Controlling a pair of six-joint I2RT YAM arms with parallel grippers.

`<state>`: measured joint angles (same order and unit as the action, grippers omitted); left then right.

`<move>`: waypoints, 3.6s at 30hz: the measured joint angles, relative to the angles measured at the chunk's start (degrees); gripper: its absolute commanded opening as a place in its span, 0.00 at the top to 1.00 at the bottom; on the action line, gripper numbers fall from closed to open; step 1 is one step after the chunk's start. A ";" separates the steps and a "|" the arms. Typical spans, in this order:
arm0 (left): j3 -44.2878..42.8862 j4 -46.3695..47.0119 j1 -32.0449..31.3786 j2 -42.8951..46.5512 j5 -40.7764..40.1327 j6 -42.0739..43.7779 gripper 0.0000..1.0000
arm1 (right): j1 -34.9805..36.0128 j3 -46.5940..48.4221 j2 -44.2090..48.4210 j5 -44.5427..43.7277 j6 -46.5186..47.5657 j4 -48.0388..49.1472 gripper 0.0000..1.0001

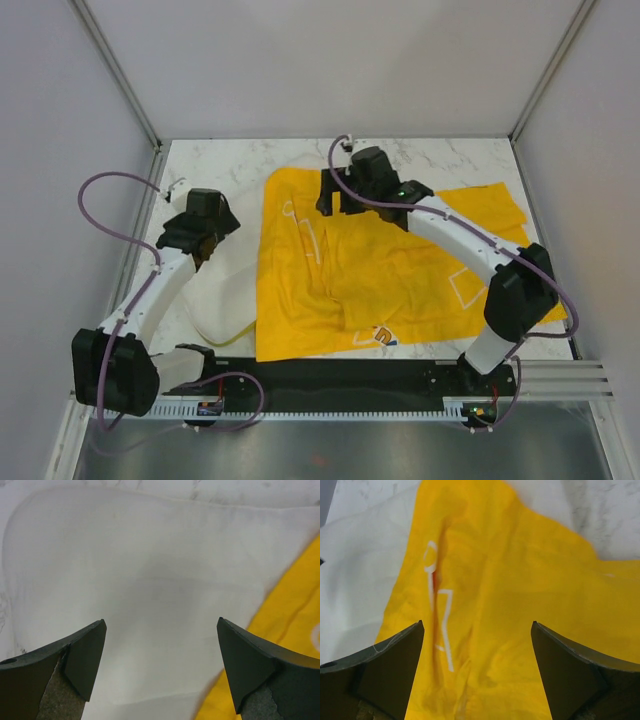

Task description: Put the pillow into the pillowcase

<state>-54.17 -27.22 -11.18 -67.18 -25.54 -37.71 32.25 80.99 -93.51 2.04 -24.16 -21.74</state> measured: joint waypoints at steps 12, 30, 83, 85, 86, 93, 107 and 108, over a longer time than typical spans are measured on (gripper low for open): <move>13.66 -0.83 12.11 2.80 -0.94 -10.36 0.00 | 15.67 6.56 -16.13 -7.43 0.24 0.79 0.07; 20.33 11.41 12.68 1.70 -1.31 -13.22 0.98 | 16.61 10.93 -23.21 -12.63 -0.70 1.53 1.00; -44.68 5.51 12.92 6.93 15.76 25.14 0.98 | -10.36 -3.13 -8.39 -6.43 -5.77 8.13 0.32; -45.00 6.27 12.92 7.10 17.22 24.96 0.98 | -13.31 -5.38 -8.28 -8.92 -7.32 7.43 0.33; -45.18 6.45 12.94 7.19 18.23 24.63 0.98 | -14.49 -6.88 -8.35 -9.77 -8.28 6.99 0.34; -45.20 6.32 12.92 8.50 23.50 21.27 0.98 | -23.98 -11.21 -11.65 -14.19 -14.23 3.82 0.44; -44.35 6.45 12.92 15.32 28.83 17.14 0.98 | -39.47 -0.79 -22.67 -19.96 -22.64 -3.21 0.73; -44.28 6.45 12.92 15.56 28.96 17.00 0.98 | -40.35 0.28 -23.54 -20.15 -22.67 -3.63 0.77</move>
<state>-98.45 -20.78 1.74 -51.62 3.42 -20.71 -8.10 81.28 -117.05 -18.11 -46.83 -25.36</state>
